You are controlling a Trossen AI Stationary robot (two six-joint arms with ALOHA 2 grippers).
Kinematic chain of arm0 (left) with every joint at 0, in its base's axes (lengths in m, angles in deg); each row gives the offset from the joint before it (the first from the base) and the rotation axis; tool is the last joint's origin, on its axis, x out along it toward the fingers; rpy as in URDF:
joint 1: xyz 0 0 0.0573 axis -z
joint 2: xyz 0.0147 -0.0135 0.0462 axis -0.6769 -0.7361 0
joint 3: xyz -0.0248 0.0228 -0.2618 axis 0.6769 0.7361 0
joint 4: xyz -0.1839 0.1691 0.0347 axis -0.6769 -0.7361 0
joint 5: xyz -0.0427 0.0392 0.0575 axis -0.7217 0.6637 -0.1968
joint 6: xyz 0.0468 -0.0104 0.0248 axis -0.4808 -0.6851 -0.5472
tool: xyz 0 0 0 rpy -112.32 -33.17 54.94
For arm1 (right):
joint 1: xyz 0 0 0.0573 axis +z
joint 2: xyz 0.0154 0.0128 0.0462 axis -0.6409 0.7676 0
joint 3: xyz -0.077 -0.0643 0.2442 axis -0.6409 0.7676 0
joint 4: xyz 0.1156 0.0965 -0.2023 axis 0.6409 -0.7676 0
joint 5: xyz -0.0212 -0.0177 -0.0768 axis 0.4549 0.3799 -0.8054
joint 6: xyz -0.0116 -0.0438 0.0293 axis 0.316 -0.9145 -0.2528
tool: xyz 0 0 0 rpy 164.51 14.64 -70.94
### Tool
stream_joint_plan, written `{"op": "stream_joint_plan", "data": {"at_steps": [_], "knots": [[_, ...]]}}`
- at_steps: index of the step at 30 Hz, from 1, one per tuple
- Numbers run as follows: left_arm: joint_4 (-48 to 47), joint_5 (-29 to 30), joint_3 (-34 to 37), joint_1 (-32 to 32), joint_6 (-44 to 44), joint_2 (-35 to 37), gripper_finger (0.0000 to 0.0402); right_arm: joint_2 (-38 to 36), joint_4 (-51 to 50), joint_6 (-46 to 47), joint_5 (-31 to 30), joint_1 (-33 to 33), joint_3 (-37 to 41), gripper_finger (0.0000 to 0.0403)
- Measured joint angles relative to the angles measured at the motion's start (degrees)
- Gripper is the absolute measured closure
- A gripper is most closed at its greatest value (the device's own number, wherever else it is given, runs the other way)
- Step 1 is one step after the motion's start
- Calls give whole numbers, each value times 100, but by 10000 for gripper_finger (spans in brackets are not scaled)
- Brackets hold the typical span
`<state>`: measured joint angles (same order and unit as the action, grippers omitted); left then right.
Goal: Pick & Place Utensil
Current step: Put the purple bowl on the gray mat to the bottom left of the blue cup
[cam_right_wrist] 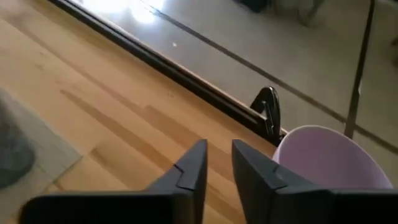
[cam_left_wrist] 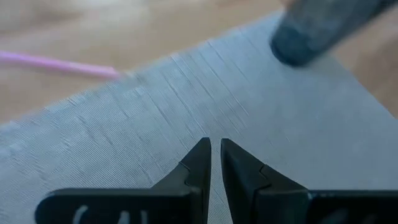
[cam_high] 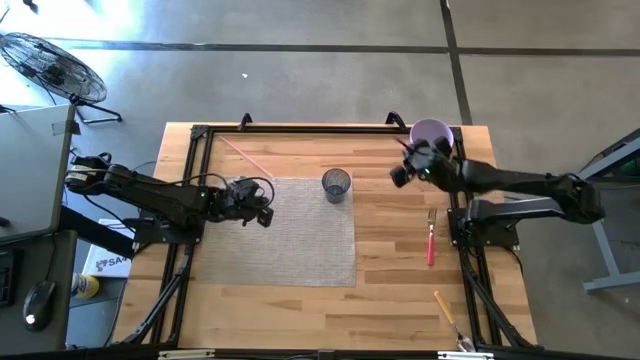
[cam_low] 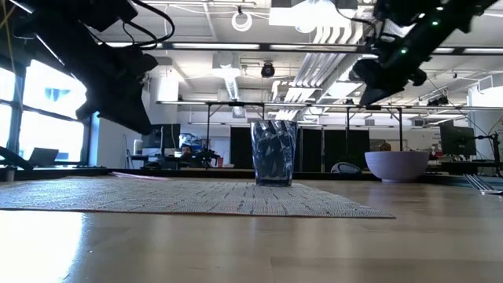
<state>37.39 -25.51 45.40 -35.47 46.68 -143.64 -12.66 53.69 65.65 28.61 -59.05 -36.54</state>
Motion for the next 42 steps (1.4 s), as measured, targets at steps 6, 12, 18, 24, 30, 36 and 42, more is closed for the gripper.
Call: {"op": "stream_joint_plan", "data": {"at_steps": [6, 12, 18, 24, 30, 36, 42], "knots": [[-10, -577, 0, 1, 0, 0, 367, 1048, -234, 55, 243, -788, -762, 269], [-9, -577, -2, 0, 0, -2, 367, 1931, -728, 562, 556, -1739, -1337, 245], [-7, -577, -4, 0, 0, -2, 367, 2632, -828, 690, 1246, -2494, -1701, 256], [-7, -577, -4, 0, 2, -4, 367, 3019, -930, 1063, 1235, -2948, -1758, 271], [-2, -717, -4, 0, 42, -4, 367, 3216, -1045, 1200, 1550, -3149, -1669, 273], [-2, -758, -4, 0, 42, -4, 367, 3288, -906, 1173, 1666, -3226, -1493, 274], [2, -758, -4, 0, 44, -4, 367, 3288, -951, 1163, 1688, -3229, -1446, 274]]}}
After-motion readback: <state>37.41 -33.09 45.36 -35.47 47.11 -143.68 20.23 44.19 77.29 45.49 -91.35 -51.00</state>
